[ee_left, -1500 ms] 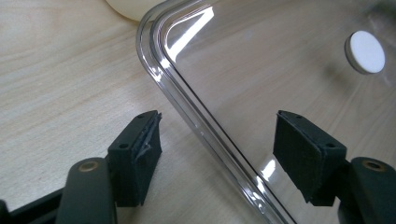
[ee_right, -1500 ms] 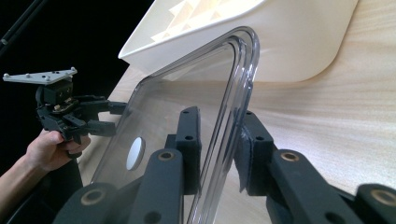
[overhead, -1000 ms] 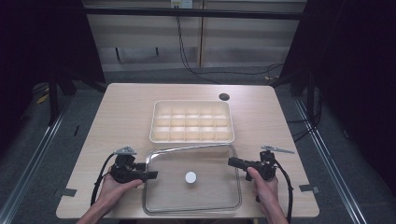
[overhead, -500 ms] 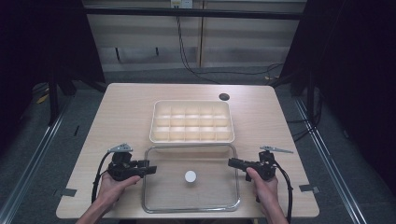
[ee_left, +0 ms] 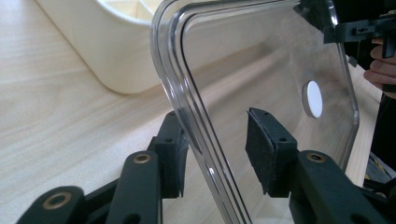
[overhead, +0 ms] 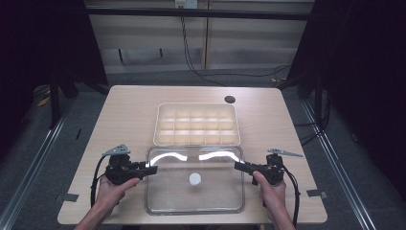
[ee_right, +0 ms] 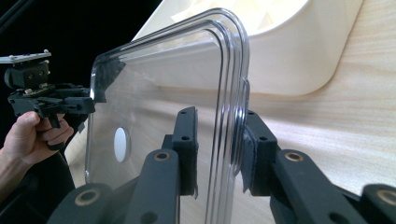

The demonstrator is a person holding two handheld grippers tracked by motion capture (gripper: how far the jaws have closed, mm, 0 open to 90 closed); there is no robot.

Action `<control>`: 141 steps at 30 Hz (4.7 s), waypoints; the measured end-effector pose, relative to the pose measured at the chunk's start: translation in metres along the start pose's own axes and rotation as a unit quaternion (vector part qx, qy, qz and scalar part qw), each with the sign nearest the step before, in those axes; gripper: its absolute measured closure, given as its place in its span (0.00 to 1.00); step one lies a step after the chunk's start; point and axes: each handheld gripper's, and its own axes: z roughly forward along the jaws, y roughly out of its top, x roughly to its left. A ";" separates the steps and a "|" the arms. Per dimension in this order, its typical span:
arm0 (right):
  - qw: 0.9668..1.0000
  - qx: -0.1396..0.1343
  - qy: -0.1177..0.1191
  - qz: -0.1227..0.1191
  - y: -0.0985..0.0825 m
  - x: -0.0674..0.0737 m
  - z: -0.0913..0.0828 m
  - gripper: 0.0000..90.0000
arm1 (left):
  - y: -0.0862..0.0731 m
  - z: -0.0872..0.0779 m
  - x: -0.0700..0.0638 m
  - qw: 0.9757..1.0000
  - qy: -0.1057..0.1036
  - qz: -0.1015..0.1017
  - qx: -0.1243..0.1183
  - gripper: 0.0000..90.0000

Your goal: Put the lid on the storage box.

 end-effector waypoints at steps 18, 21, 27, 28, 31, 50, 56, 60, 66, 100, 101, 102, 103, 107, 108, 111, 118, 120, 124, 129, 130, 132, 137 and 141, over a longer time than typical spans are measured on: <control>0.999 -0.026 -0.013 -0.030 0.012 0.025 -0.014 0.79 | 0.015 -0.023 -0.012 0.999 -0.006 0.018 -0.038 0.78; 0.999 -0.030 -0.016 -0.038 0.016 0.028 -0.015 0.79 | 0.018 -0.024 -0.012 0.999 -0.006 0.018 -0.040 0.79; 0.998 -0.041 -0.016 -0.040 0.027 0.031 -0.016 0.78 | 0.028 -0.028 -0.013 0.998 -0.010 0.018 -0.056 0.80; 0.998 -0.043 -0.016 -0.043 0.028 0.031 -0.017 0.78 | 0.030 -0.028 -0.013 0.998 -0.012 0.017 -0.059 0.80; 0.998 -0.048 -0.017 -0.041 0.034 0.032 -0.016 0.78 | 0.037 -0.029 -0.013 0.998 -0.011 0.021 -0.061 0.80; 0.996 -0.069 -0.028 -0.043 0.061 0.037 -0.019 0.77 | 0.067 -0.029 -0.013 0.997 0.003 0.026 -0.072 0.80; 0.996 -0.074 -0.028 -0.042 0.072 0.038 -0.015 0.77 | 0.076 -0.030 -0.010 0.997 0.007 0.022 -0.078 0.80; 0.996 -0.074 -0.028 -0.043 0.079 0.038 -0.011 0.77 | 0.082 -0.032 -0.007 0.996 0.013 0.024 -0.079 0.80; 0.996 -0.077 -0.025 -0.043 0.089 0.038 -0.003 0.77 | 0.089 -0.032 0.000 0.996 0.020 0.020 -0.081 0.79; 0.995 -0.084 -0.025 -0.037 0.144 0.017 0.018 0.77 | 0.139 -0.017 0.022 0.994 0.035 0.009 -0.105 0.79; 0.995 -0.085 -0.025 -0.034 0.145 0.017 0.019 0.76 | 0.140 -0.018 0.022 0.994 0.036 0.012 -0.106 0.79; 0.996 -0.085 -0.025 -0.034 0.146 0.016 0.019 0.76 | 0.141 -0.018 0.021 0.993 0.034 0.011 -0.111 0.79; 0.995 -0.086 -0.026 -0.032 0.147 0.016 0.019 0.76 | 0.141 -0.019 0.021 0.993 0.036 0.012 -0.111 0.79; 0.996 -0.086 -0.028 -0.028 0.150 0.016 0.023 0.76 | 0.143 -0.018 0.023 0.993 0.041 0.005 -0.109 0.79; 0.996 -0.084 -0.030 -0.027 0.150 0.016 0.024 0.76 | 0.143 -0.017 0.024 0.993 0.045 0.004 -0.107 0.79; 0.996 -0.083 -0.034 -0.025 0.151 0.015 0.026 0.76 | 0.146 -0.016 0.027 0.994 0.045 0.004 -0.104 0.79; 0.995 -0.088 -0.038 -0.022 0.159 0.016 0.027 0.76 | 0.154 -0.016 0.029 0.994 0.046 0.003 -0.103 0.79; 0.995 -0.088 -0.039 -0.021 0.161 0.015 0.028 0.76 | 0.156 -0.015 0.029 0.994 0.049 0.005 -0.099 0.79; 0.995 -0.087 -0.044 -0.020 0.164 0.013 0.030 0.76 | 0.158 -0.011 0.033 0.994 0.051 -0.001 -0.096 0.79; 0.995 -0.080 -0.059 -0.019 0.166 0.009 0.030 0.76 | 0.161 -0.002 0.036 0.995 0.053 -0.006 -0.085 0.79; 0.995 -0.079 -0.061 -0.018 0.166 0.008 0.031 0.76 | 0.161 0.000 0.036 0.995 0.053 -0.007 -0.084 0.79; 0.995 -0.078 -0.063 -0.015 0.166 0.004 0.032 0.77 | 0.162 0.002 0.038 0.995 0.052 -0.009 -0.084 0.78; 0.995 -0.078 -0.065 -0.014 0.167 0.003 0.031 0.77 | 0.162 0.006 0.040 0.995 0.053 -0.013 -0.083 0.78; 0.994 -0.073 -0.075 -0.021 0.170 0.001 0.034 0.77 | 0.165 0.010 0.044 0.996 0.059 -0.007 -0.071 0.77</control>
